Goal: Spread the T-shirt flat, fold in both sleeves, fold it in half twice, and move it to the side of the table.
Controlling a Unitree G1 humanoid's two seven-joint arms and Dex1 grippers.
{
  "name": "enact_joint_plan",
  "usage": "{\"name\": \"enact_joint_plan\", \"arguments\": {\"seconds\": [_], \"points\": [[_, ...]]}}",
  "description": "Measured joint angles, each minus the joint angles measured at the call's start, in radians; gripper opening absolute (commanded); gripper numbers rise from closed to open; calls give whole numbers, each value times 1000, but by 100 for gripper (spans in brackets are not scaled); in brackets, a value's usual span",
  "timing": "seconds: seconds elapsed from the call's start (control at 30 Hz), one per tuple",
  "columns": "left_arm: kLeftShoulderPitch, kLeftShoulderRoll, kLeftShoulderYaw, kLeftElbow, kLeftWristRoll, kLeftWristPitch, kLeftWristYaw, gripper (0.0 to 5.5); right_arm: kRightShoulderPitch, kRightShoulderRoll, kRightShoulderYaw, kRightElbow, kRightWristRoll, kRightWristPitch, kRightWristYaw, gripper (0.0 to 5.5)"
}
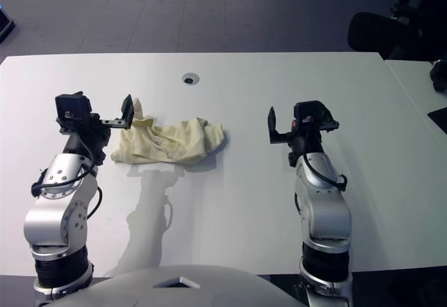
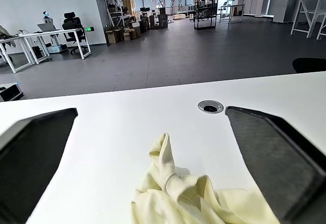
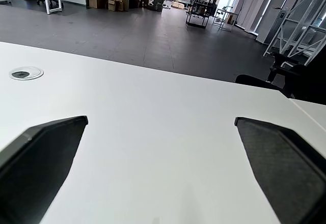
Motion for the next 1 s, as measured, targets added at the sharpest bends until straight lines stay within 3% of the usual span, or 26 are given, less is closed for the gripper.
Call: {"name": "enact_joint_plan", "arguments": {"seconds": [0.67,0.83,0.9,1.0], "points": [[3,-17,0,0,14,-10,6,540,-15,0,11,6,-1,0,10,537],[2,126,-55,60,140,-26,-35,540,-17,0,15,9,-1,0,10,537],[1,256,-155,160,229,-25,-110,540,-17,1,17,9,-2,0,9,537],[0,313,-253,250,293,-53,-172,540,-17,2,18,11,-3,-1,8,537]]}}
